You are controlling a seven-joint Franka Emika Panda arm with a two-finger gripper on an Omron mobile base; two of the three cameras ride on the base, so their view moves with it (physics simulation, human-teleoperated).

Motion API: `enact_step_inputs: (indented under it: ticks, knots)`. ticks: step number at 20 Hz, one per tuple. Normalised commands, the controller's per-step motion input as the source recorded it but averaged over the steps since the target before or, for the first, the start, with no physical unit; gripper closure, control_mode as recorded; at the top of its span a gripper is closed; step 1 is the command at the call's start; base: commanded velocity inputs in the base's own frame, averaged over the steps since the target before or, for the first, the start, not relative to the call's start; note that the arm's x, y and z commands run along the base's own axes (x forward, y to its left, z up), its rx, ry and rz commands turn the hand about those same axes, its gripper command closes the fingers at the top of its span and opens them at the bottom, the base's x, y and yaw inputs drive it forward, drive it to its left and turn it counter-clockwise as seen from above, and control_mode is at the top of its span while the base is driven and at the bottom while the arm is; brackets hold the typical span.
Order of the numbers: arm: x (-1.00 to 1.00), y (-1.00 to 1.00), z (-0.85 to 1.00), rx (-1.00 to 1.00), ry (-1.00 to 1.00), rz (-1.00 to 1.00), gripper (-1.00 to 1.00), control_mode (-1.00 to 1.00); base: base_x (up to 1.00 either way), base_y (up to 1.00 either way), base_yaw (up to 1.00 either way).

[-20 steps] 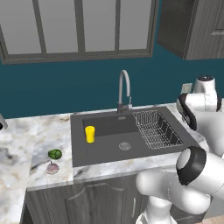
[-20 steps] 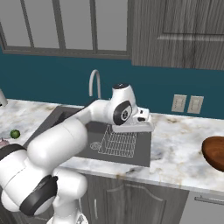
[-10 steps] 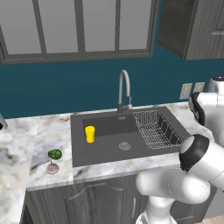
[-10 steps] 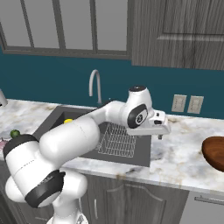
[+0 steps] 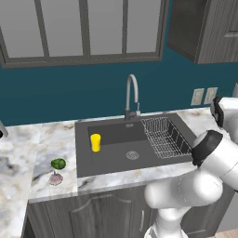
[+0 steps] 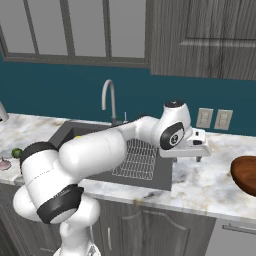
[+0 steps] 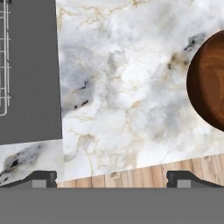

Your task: Remove the avocado and garlic from the sink. Then move the bowl and cup from the counter to the sink for washing.

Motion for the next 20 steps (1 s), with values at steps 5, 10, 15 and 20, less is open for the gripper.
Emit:
enact_step_inputs:
  ticks: [5, 10, 15, 20]
  knots:
    - [0.00, -0.44, 0.00, 0.00, 0.00, 0.00, -1.00, -1.00, 0.00, 0.00, 0.00]
    - [0.04, -0.40, -0.01, 0.00, 0.00, 0.00, -1.00, -1.00, 0.00, 0.00, 0.00]
    - [0.09, -0.39, -0.03, 0.00, 0.00, 0.00, -1.00, -1.00, 0.00, 0.00, 0.00]
    - [0.13, -0.35, -0.09, 0.00, 0.00, 0.00, -1.00, -1.00, 0.00, 0.00, 0.00]
